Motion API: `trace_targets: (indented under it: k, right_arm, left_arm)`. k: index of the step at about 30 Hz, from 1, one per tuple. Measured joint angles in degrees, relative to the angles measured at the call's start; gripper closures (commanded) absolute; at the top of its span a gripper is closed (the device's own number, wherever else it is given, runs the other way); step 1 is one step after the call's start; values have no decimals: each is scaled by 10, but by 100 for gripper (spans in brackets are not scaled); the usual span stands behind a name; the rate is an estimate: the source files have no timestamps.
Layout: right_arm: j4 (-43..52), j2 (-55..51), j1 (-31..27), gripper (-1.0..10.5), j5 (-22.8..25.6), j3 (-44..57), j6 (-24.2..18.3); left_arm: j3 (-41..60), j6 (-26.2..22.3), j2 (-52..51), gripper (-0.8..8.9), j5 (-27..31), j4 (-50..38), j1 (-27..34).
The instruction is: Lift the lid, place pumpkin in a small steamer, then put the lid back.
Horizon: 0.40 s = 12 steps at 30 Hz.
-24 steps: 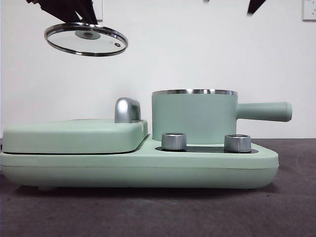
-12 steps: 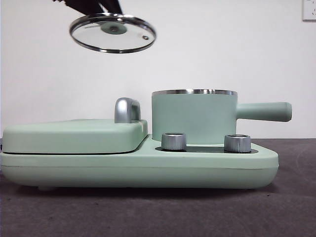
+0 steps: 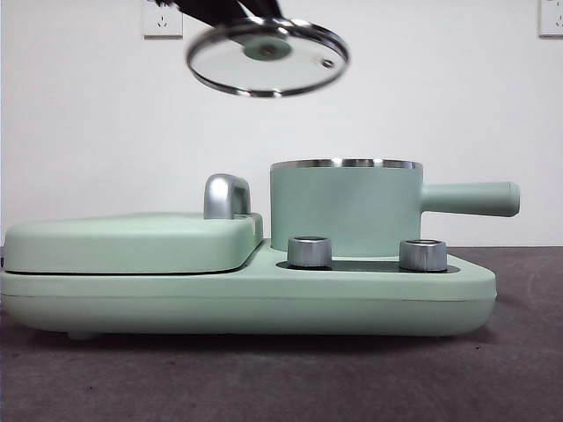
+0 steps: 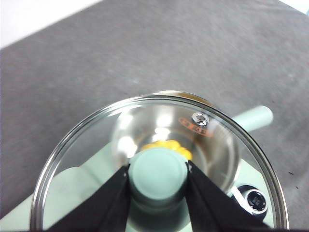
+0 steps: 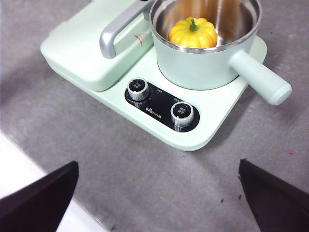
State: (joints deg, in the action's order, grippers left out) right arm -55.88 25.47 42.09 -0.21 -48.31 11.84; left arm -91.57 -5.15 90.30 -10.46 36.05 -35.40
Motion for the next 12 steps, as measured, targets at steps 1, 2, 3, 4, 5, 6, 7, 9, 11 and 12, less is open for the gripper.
trace_targets:
  k: [1, 2, 3, 4, 5, 6, 7, 9, 11, 12]
  right_arm:
    - [0, -15, 0, 401, 0, 5, 1]
    - [0, -29, 0, 401, 0, 8, 3]
    - [0, -38, 0, 401, 0, 9, 4]
    - [2, -46, 0, 401, 0, 9, 5]
    - [4, -52, 0, 401, 0, 9, 6]
    - [5, -58, 0, 401, 0, 9, 7]
    - [5, -62, 0, 401, 0, 9, 8]
    - [5, -66, 0, 401, 0, 9, 13]
    - [5, -67, 0, 401, 0, 9, 18]
    - [5, -67, 0, 401, 0, 9, 20]
  left_arm:
    - [0, 0, 8, 732, 0, -7, -6]
    - [0, 0, 15, 732, 0, -16, -13]
    - [0, 0, 20, 732, 0, -22, -19]
    - [0, 0, 26, 732, 0, -30, -24]
    - [0, 0, 30, 732, 0, -37, -29]
    - [0, 0, 35, 732, 0, -46, -34]
    - [0, 0, 39, 732, 0, -55, -39]
    - [0, 0, 49, 732, 0, -70, -46]
    - [0, -1, 62, 732, 0, -85, -50]
    - [0, -2, 71, 732, 0, -91, -53]
